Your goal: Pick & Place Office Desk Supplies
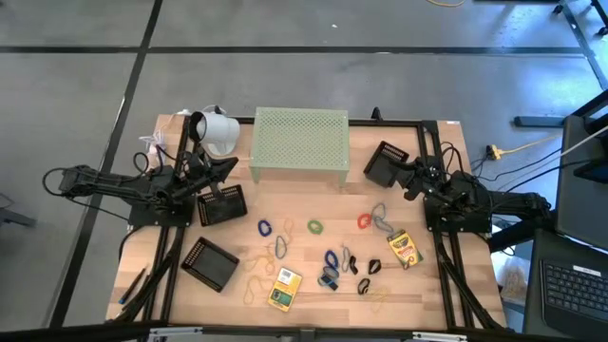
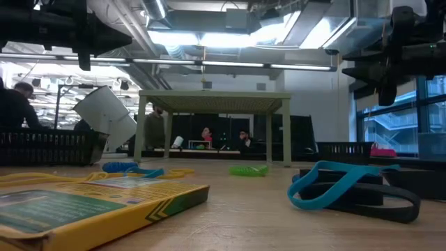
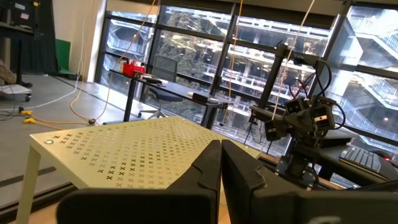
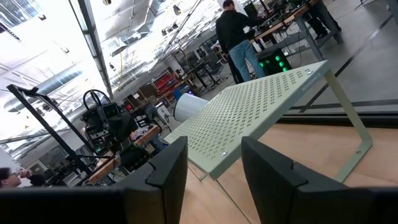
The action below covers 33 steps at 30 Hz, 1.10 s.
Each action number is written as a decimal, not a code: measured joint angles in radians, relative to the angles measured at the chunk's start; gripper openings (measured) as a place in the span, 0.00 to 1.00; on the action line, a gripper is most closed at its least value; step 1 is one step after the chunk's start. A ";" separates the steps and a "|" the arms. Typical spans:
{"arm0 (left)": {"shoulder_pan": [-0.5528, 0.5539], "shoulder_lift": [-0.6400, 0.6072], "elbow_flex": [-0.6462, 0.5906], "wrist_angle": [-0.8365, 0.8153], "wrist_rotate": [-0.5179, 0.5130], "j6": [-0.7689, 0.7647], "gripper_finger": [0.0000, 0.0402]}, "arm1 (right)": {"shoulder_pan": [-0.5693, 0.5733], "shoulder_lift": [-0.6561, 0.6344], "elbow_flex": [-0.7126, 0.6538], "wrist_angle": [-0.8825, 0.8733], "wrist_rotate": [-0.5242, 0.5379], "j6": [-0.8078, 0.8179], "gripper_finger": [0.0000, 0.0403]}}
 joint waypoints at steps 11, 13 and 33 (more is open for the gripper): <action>0.000 0.000 0.000 0.008 -0.024 0.000 0.02 | 0.000 0.000 0.000 0.002 0.115 -0.001 0.38; 0.000 0.000 0.000 0.005 -0.024 0.000 0.02 | 0.000 0.000 0.000 0.002 0.153 -0.001 0.38; 0.000 0.001 0.000 0.007 -0.051 0.000 0.02 | 0.000 0.000 0.000 0.013 0.194 0.005 0.38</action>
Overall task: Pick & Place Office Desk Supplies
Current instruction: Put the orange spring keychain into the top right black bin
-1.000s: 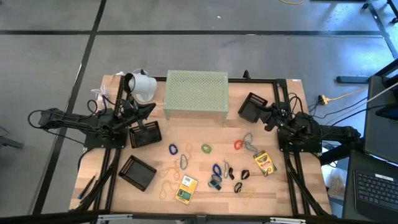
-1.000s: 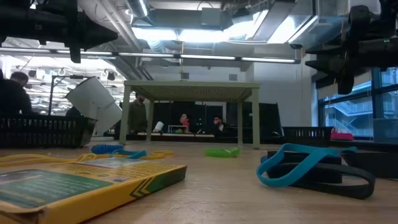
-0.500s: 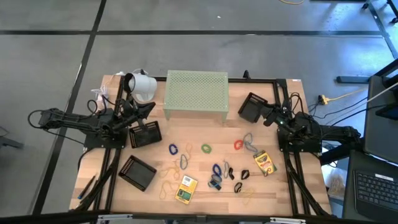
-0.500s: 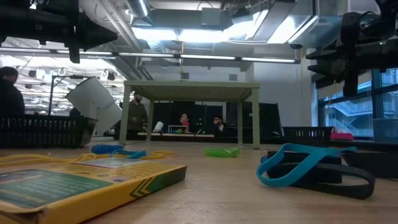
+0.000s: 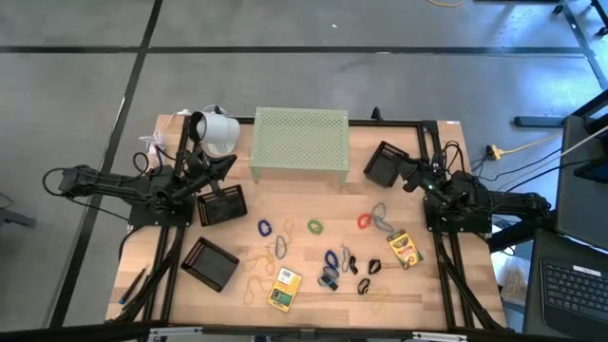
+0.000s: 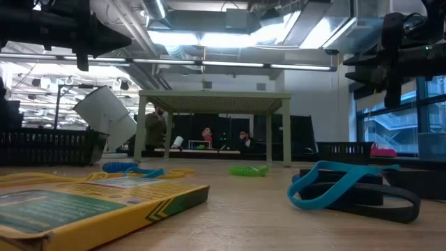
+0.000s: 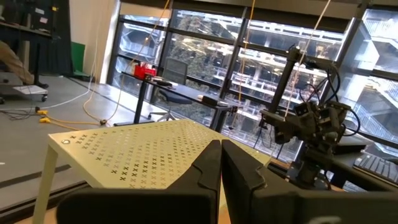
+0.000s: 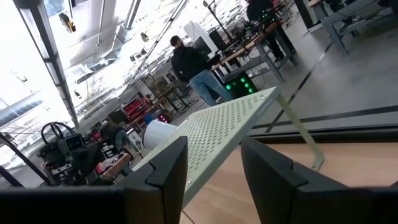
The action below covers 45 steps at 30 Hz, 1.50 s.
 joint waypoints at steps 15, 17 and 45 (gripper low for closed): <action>0.000 0.028 0.000 0.072 0.206 0.138 0.15 | 0.000 0.000 0.000 0.016 -0.023 -0.003 0.38; 0.000 0.052 0.000 0.095 0.218 0.156 0.21 | 0.000 0.000 0.000 0.016 0.011 0.000 0.38; 0.000 0.451 0.000 0.399 0.213 -0.085 0.45 | 0.001 0.152 0.168 0.006 0.014 -0.361 0.38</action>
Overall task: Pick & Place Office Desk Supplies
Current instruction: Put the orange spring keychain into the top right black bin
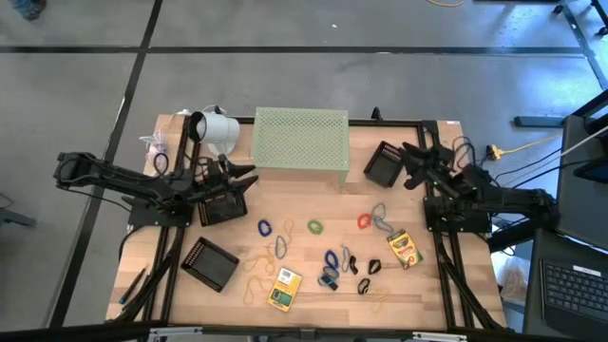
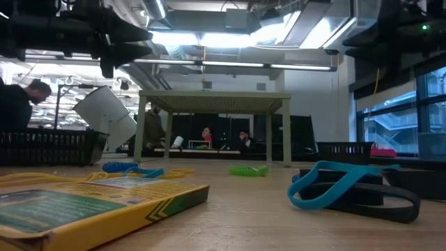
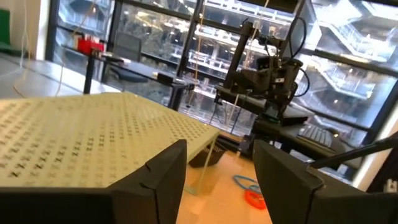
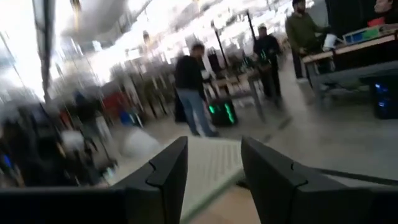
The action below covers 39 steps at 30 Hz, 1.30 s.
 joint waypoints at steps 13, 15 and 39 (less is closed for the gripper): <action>0.000 0.007 0.000 0.000 -0.002 -0.023 0.45 | 0.003 0.497 0.296 -0.656 -0.409 0.231 0.38; 0.000 0.007 0.000 0.000 -0.007 -0.020 0.45 | 0.010 0.567 0.296 -0.668 -0.521 0.233 0.38; 0.000 0.007 0.000 -0.006 -0.009 0.041 0.45 | 0.148 1.112 0.297 -0.425 -0.725 -0.119 0.23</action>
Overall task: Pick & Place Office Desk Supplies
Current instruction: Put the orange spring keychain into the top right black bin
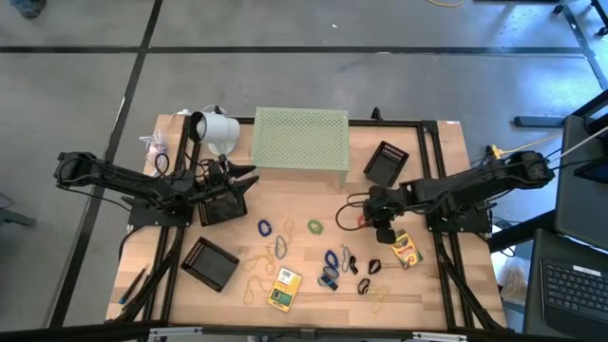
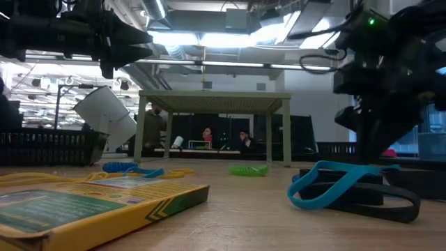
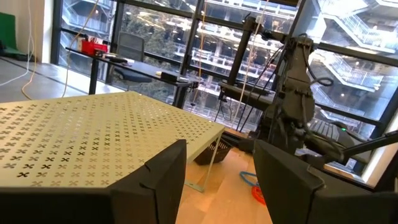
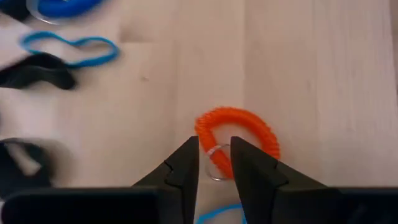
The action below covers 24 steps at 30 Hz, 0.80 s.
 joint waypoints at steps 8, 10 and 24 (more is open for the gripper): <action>0.000 0.000 0.000 -0.003 0.000 0.000 0.45 | 0.036 0.106 0.003 0.074 0.018 0.007 0.28; 0.000 0.000 0.000 -0.003 0.000 0.001 0.45 | 0.044 0.127 0.003 0.097 0.029 -0.002 0.30; 0.000 0.000 0.000 -0.007 0.000 0.026 0.45 | 0.058 0.173 0.003 0.175 0.103 -0.018 0.28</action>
